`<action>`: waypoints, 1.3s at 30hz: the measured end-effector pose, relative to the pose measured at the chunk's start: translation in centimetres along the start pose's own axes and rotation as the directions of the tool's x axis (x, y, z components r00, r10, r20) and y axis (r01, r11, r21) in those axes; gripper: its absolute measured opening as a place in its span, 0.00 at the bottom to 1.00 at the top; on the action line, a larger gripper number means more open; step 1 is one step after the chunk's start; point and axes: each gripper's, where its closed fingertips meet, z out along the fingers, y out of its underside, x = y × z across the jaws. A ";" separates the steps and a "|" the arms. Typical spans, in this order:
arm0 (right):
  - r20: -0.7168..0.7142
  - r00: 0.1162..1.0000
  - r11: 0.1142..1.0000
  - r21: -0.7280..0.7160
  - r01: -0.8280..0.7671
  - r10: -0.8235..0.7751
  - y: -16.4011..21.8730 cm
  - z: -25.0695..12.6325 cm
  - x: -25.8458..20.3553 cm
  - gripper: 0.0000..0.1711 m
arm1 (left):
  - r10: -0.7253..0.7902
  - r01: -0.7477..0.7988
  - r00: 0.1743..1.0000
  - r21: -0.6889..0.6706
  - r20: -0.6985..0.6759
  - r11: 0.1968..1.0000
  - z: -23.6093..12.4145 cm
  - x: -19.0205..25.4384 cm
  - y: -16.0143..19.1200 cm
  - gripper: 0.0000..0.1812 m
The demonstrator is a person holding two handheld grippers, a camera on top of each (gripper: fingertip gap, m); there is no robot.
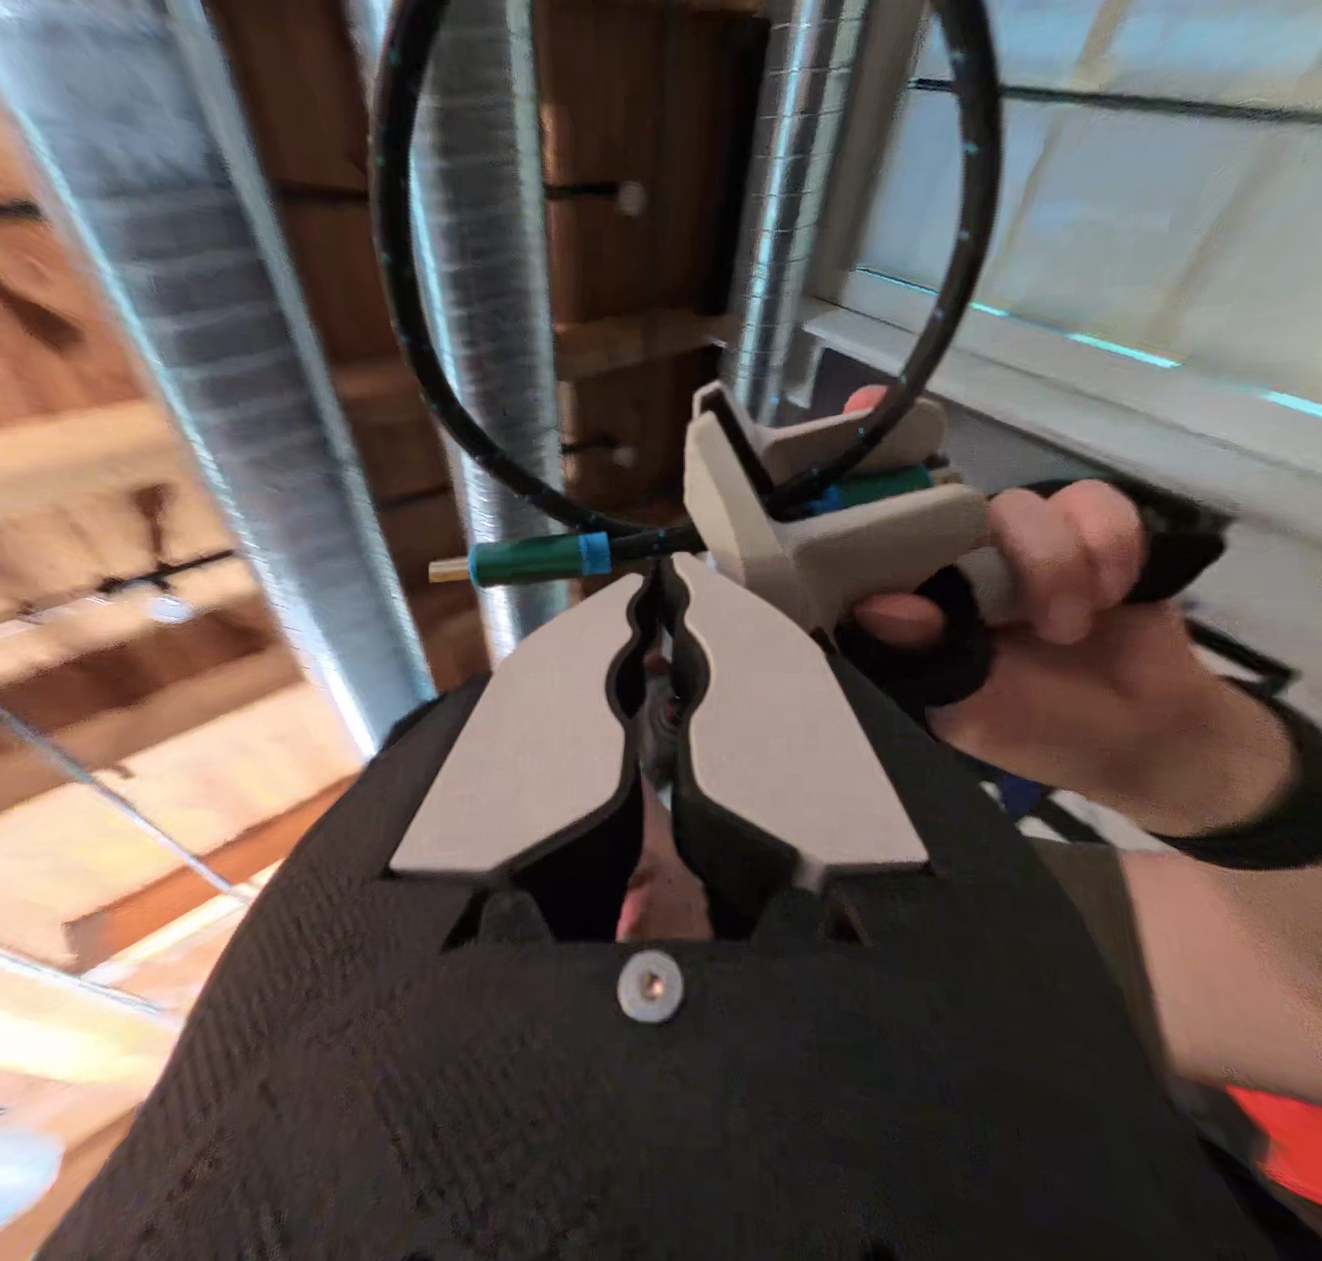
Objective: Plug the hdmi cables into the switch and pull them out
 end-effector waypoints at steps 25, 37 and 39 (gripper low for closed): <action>0.101 -0.837 -0.556 -0.789 0.262 -0.538 -0.5 -0.5 1.2 0.12 | -0.382 0.283 0.889 -0.353 -0.253 0.892 -0.2 2.9 4.0 0.02; 0.162 -0.902 -0.462 -0.886 0.047 -0.401 -2.6 -2.0 1.9 0.05 | -0.363 0.249 0.894 -0.380 -0.263 0.891 -0.2 4.0 4.1 0.02; 0.148 -0.896 -0.459 -0.886 0.068 -0.419 -2.5 -1.9 1.9 0.04 | -0.363 0.249 0.893 -0.380 -0.265 0.891 -0.2 4.0 4.1 0.02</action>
